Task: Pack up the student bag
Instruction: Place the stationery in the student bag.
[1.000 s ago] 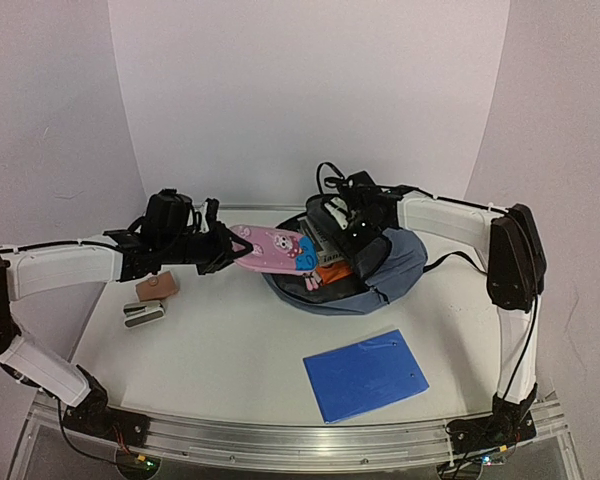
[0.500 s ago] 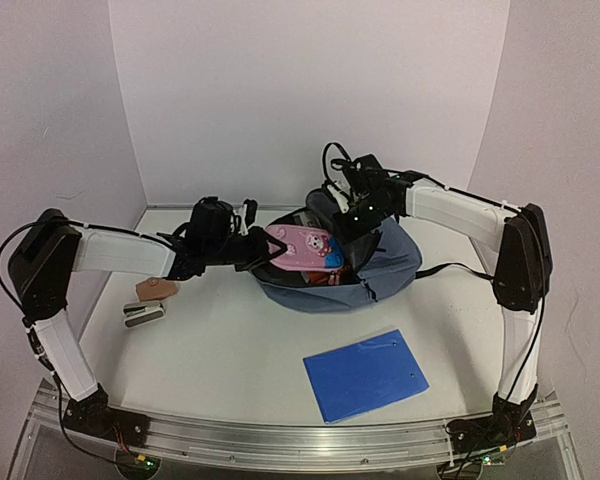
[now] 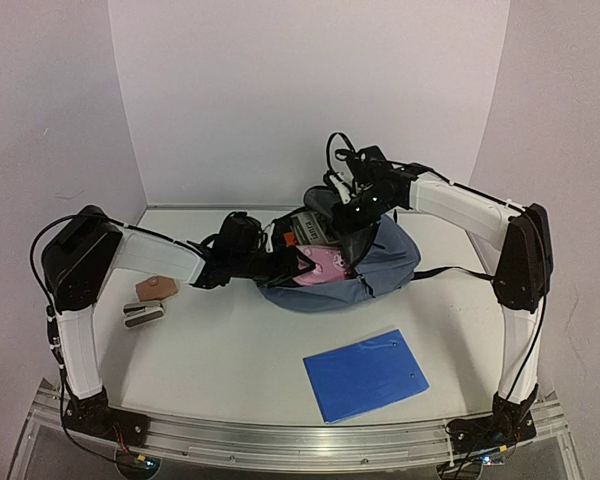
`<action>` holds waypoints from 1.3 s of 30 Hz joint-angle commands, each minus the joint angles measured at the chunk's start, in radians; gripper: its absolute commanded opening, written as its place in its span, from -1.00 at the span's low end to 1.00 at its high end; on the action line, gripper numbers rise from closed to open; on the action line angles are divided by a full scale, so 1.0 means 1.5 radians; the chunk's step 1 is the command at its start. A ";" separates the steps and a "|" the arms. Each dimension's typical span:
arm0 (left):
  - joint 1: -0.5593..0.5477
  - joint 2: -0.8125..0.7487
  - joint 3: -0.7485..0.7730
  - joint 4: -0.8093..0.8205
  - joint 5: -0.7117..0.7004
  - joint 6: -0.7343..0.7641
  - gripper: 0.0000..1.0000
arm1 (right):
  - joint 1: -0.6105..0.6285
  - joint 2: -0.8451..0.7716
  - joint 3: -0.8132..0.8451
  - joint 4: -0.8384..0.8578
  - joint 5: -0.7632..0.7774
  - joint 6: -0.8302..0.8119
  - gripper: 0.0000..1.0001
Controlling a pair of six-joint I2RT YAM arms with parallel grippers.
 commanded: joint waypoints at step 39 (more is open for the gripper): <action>0.013 -0.219 0.003 -0.369 -0.064 0.205 0.99 | -0.069 -0.147 -0.151 -0.014 -0.138 -0.079 0.94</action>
